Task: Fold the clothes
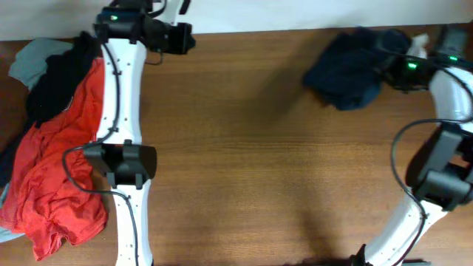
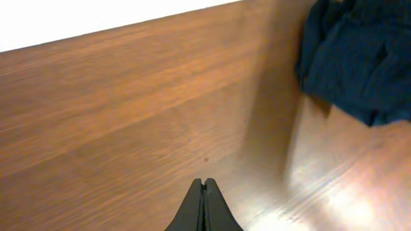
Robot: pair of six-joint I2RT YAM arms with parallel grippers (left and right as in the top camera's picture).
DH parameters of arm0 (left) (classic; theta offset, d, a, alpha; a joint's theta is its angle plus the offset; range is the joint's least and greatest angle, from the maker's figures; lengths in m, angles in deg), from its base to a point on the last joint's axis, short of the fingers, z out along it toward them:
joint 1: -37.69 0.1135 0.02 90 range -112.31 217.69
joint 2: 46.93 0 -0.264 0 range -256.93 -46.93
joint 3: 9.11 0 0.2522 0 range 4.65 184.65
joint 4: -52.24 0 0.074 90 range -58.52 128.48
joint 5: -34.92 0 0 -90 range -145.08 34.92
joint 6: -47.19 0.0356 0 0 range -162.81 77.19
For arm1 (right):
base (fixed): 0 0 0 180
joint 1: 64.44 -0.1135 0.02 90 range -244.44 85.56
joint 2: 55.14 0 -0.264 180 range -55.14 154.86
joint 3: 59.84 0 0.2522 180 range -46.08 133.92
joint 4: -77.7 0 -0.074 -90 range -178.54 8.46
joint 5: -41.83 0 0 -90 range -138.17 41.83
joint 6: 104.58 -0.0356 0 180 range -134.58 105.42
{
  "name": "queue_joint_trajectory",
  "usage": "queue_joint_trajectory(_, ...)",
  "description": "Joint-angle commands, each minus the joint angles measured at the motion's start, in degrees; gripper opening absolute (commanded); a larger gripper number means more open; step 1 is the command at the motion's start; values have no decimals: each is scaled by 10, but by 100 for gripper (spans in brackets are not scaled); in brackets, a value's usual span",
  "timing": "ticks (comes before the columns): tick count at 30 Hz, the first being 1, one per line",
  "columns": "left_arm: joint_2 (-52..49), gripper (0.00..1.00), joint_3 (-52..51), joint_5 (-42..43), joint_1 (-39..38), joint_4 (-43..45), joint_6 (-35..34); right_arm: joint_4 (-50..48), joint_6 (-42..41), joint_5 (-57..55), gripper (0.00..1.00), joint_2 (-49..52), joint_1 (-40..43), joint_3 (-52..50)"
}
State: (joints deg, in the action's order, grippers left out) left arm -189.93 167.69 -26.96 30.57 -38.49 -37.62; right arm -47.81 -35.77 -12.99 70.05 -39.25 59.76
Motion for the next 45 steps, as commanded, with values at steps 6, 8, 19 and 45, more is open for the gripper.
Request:
queue_joint_trajectory(6, 3, 0, 13, 10, -71, 3, 20, 41, -3, -43, 4, -18, 118, -2)
queue_joint_trajectory(8, 3, 0, 17, 10, -84, 4, 20, 63, -3, -65, 4, -18, 139, -2)
queue_joint_trajectory(19, 3, 0, 26, 5, -139, -1, 18, 112, -3, -102, 4, -18, 225, -3)
queue_joint_trajectory(45, 3, 0, 26, 4, -145, 2, 2, 78, -33, -168, 4, 69, 111, -3)
